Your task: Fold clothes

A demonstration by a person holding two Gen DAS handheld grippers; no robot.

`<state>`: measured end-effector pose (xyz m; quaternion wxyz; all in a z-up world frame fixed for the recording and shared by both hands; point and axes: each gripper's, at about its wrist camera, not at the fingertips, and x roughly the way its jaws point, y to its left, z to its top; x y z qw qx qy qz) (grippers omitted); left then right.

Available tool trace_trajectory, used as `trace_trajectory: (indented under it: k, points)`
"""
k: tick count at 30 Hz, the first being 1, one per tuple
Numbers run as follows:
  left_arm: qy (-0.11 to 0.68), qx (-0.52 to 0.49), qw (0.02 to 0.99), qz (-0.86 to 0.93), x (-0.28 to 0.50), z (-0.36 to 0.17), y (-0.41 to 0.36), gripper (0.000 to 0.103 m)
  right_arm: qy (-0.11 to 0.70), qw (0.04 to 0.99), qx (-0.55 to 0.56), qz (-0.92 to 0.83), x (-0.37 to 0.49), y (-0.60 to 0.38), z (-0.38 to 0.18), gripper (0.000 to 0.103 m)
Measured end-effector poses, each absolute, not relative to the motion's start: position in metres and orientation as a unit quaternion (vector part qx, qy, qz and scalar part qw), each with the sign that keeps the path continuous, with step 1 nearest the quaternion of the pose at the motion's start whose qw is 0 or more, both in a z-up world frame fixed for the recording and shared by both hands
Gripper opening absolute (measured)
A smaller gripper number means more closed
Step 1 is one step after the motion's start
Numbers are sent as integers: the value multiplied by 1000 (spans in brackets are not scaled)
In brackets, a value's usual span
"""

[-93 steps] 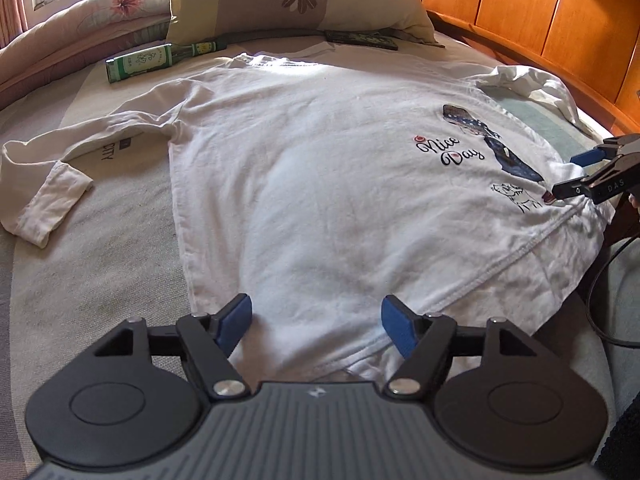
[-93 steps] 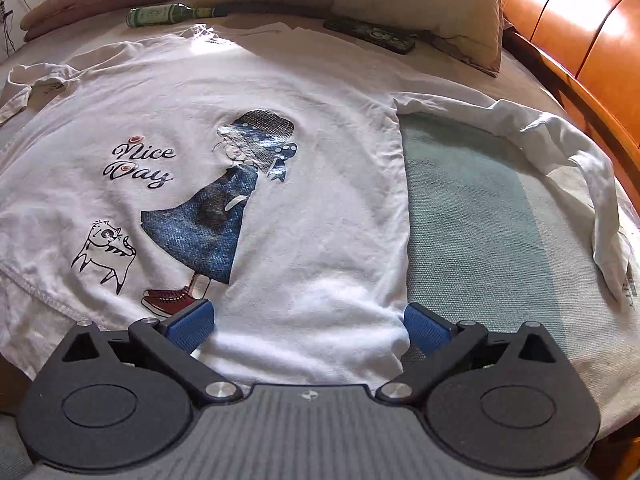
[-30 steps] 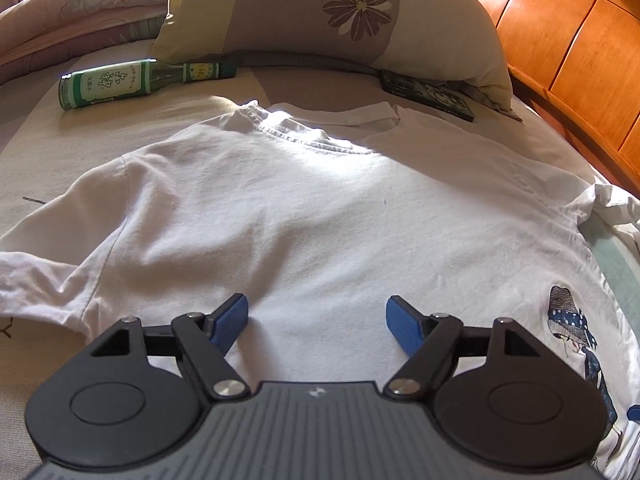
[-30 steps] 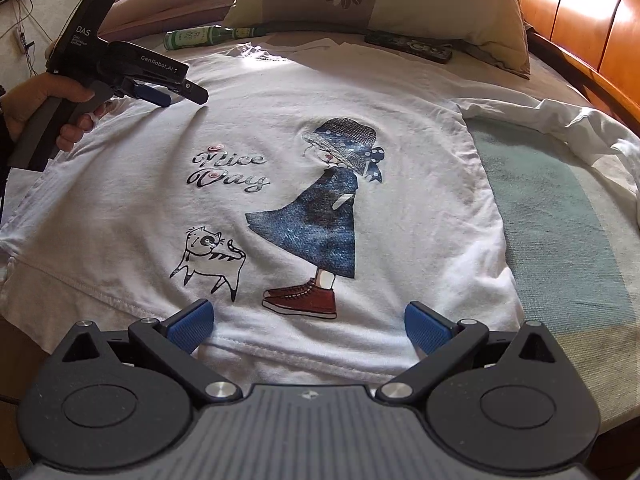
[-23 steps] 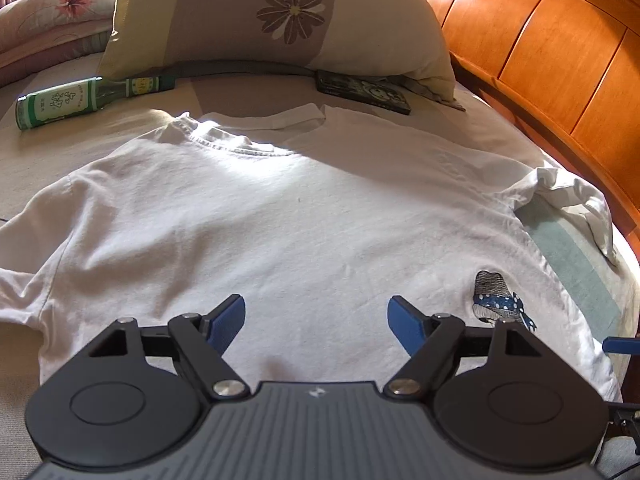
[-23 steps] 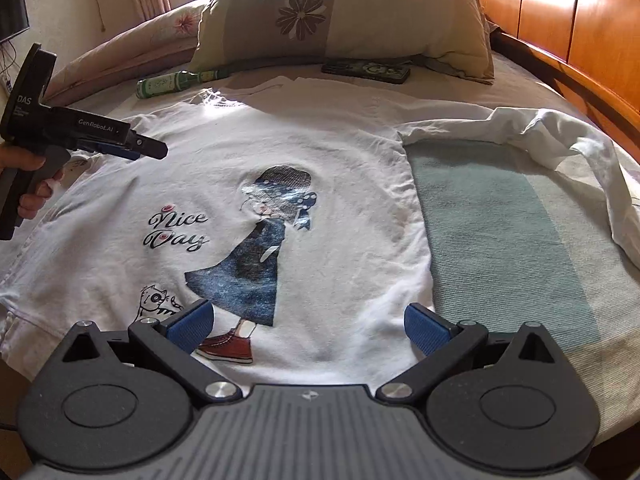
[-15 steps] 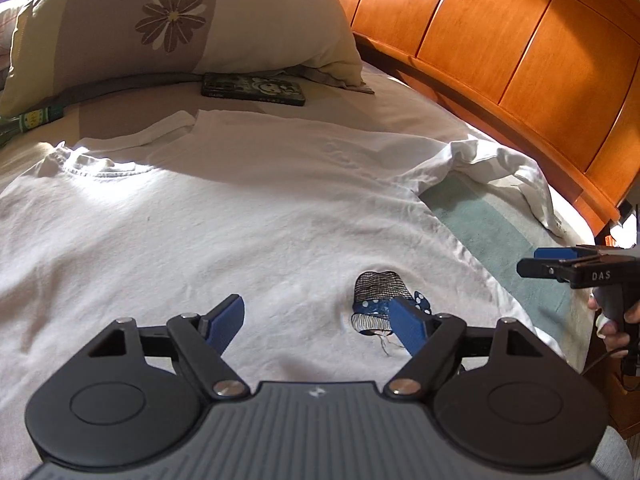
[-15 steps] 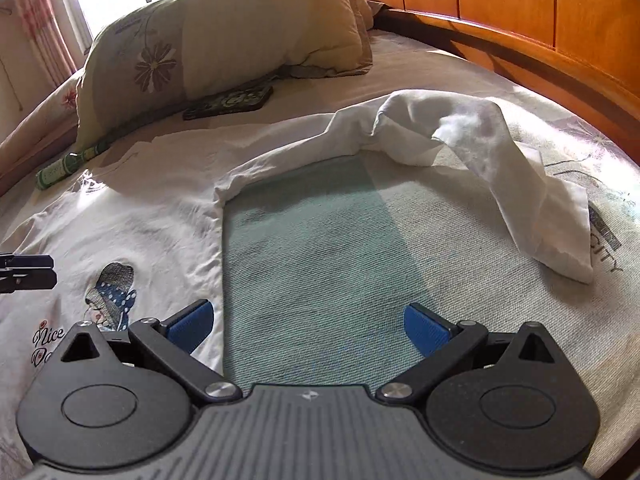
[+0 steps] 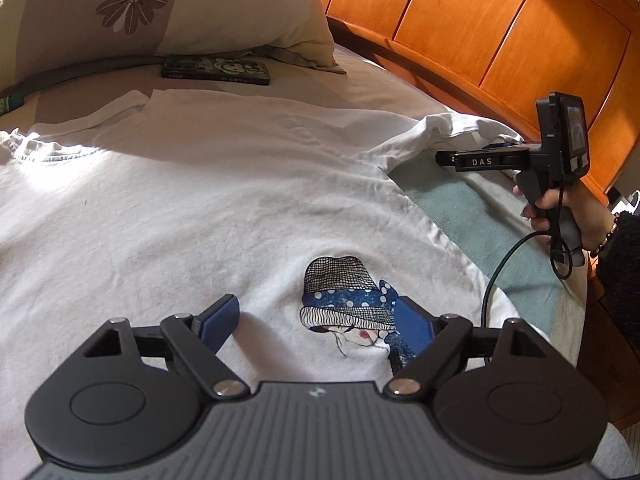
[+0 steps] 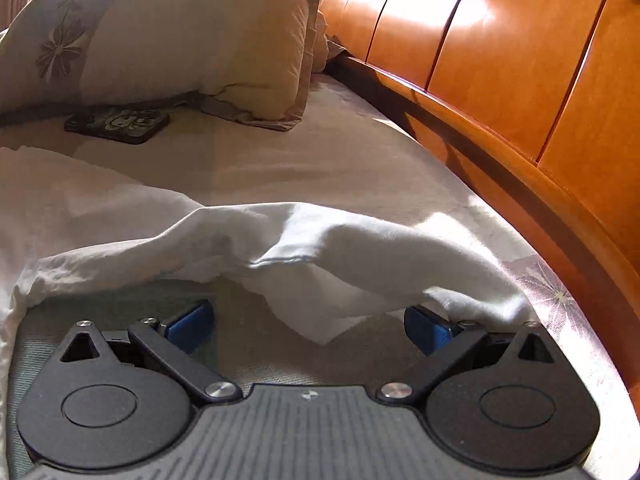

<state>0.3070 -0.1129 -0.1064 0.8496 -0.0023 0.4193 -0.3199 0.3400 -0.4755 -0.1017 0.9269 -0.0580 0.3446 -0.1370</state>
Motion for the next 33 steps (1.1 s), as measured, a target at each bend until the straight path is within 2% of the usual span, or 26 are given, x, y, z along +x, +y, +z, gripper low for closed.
trace_trajectory:
  k: [4,8,14,18,23,27,33]
  points:
    - [416,-8,850,-322,306,-107,-111,85,314,931,-58,-177,344,-502,-87,103]
    - [414,-5,851,-322,305,-107,-111,85,247,937,-61,-239,325,-519,-75,103]
    - [412,-16,850,-328,305,-108,-105,85,299,904,-54,-302,286,-552,-100,103]
    - [413,-14,849,-331,305,-107,-104,85,321,883,19,-343,253,-583,-105,103]
    - [410,-2,850,-331,303,-108,-107,87,291,911,67,-286,238,-577,-86,103]
    - [410,0,851,-330,302,-108,-108,88,266,936,93,-211,261,-560,-66,103]
    - [401,3,858,-322,300,-99,-105,88,303,948,28,-97,333,-519,-57,103]
